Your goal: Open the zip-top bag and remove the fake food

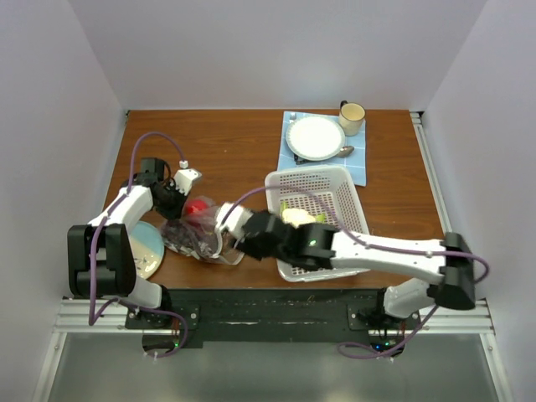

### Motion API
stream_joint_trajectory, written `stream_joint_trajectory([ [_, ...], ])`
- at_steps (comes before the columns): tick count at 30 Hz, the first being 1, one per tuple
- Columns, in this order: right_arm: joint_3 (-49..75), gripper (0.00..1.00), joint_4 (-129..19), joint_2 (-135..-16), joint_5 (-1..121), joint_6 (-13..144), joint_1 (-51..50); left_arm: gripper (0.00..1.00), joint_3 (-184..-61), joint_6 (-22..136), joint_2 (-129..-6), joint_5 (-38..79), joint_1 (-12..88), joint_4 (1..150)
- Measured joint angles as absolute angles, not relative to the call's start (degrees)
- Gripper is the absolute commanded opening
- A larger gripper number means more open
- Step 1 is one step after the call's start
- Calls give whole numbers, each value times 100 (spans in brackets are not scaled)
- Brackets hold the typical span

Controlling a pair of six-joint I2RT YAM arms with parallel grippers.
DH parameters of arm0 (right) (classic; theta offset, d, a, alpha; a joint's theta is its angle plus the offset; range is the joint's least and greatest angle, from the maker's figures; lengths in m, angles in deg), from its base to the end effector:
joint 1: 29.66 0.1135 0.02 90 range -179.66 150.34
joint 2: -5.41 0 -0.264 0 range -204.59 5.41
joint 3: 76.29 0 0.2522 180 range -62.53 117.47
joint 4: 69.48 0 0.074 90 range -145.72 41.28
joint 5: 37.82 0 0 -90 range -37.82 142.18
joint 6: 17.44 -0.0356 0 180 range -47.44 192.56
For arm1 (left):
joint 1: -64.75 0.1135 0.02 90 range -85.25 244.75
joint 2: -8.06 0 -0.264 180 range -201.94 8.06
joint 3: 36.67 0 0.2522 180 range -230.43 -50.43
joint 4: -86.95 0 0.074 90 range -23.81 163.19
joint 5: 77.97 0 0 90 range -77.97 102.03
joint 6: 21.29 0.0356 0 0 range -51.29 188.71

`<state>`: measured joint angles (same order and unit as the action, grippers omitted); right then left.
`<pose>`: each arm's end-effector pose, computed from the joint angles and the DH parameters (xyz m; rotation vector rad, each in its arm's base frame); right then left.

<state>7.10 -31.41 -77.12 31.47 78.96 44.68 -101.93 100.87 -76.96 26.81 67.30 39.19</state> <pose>0.0994 0.3079 0.3142 -1.2592 1.7858 0.2737 0.2760 0.0032 0.1911 0.7536 2.5802 -0.1734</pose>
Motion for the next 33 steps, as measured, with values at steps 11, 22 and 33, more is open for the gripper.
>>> stream_joint_trajectory([
  [11, 200, 44, -3790, -7082, 1256, 7284, 2917, 9, -10198, 10087, -7689, 2686, 6730, 3910],
  [22, -490, 99, -3556, -6798, 1407, 6687, 2622, 9, -10230, 10087, -7687, 2699, 6730, 3855],
  [33, -60, 32, -4863, -7668, 2493, 7115, 3609, 8, -10239, 10091, -7691, 2668, 6730, 3844],
])
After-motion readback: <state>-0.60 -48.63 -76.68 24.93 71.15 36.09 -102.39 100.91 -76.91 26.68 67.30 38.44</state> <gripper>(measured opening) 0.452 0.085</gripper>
